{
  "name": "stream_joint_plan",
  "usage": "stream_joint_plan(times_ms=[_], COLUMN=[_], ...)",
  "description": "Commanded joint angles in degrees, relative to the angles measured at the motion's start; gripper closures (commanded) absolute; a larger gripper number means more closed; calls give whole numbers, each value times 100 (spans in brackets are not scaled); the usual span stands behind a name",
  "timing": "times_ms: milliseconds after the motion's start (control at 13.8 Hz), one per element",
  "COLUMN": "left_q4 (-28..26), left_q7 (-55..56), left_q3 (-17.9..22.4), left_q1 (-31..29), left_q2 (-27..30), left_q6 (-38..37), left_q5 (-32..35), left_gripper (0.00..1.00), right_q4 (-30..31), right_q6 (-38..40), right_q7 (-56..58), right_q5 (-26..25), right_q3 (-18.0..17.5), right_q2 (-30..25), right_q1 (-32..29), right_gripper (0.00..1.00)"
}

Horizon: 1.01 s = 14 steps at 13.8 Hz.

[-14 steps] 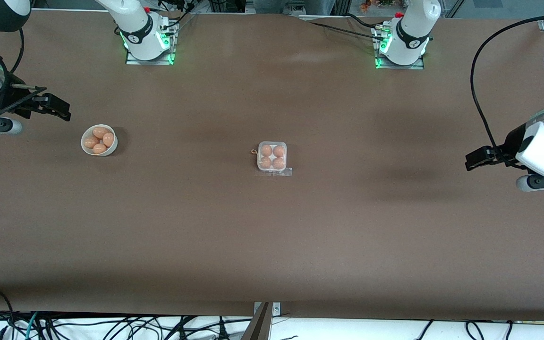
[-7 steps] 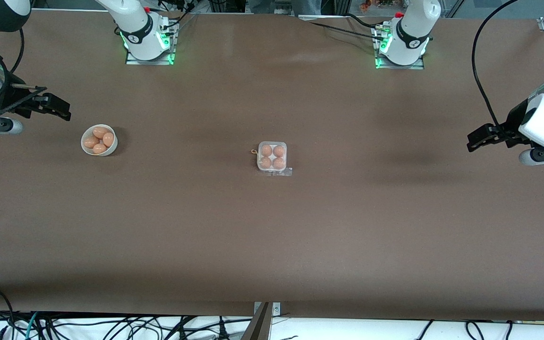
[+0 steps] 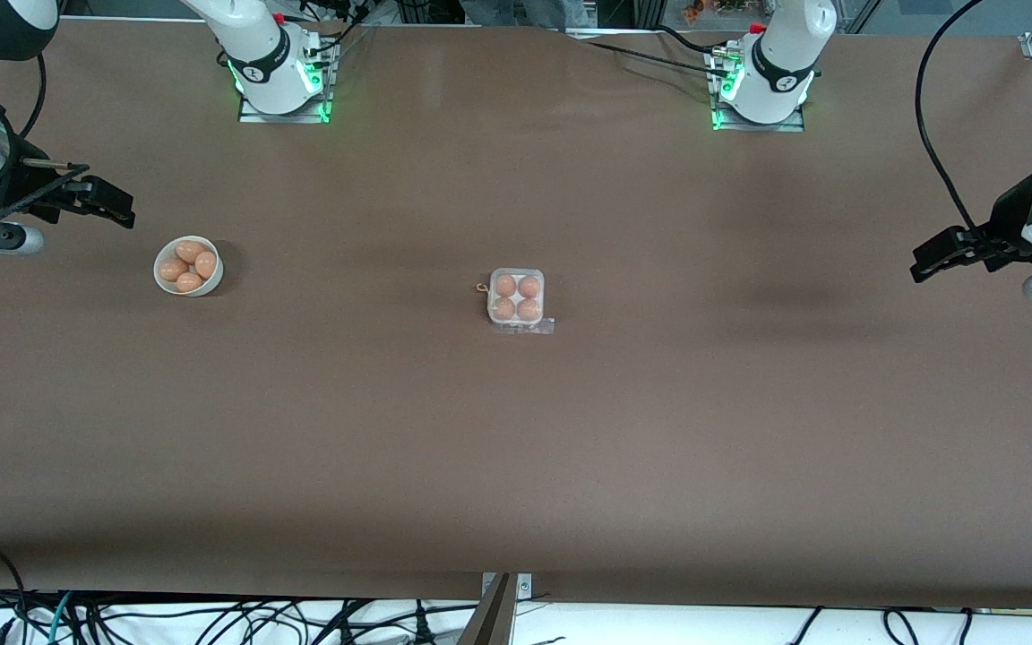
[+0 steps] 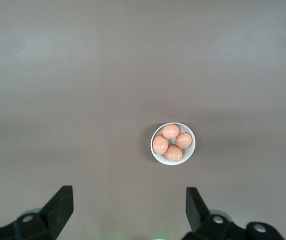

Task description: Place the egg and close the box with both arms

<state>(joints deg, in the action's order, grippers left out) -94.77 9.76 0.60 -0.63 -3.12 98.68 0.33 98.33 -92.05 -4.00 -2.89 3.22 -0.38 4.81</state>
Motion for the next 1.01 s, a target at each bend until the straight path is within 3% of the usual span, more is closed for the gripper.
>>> stream_joint_plan(times_ms=[0,939], left_q4=[-200,-86], left_q7=[8,-71], left_q3=[-95,-200], left_q1=[-43,36], left_q2=[189,154], left_q6=[46,-578], left_q5=[125,142], left_gripper=[0,0], right_q4=[11,11], right_q6=[74,109], right_q7=[-40,-40], right_q5=[16,16], right_q3=[-40,-93], right_q2=[-59,-86], right_q1=[-42,-24], right_gripper=[0,0])
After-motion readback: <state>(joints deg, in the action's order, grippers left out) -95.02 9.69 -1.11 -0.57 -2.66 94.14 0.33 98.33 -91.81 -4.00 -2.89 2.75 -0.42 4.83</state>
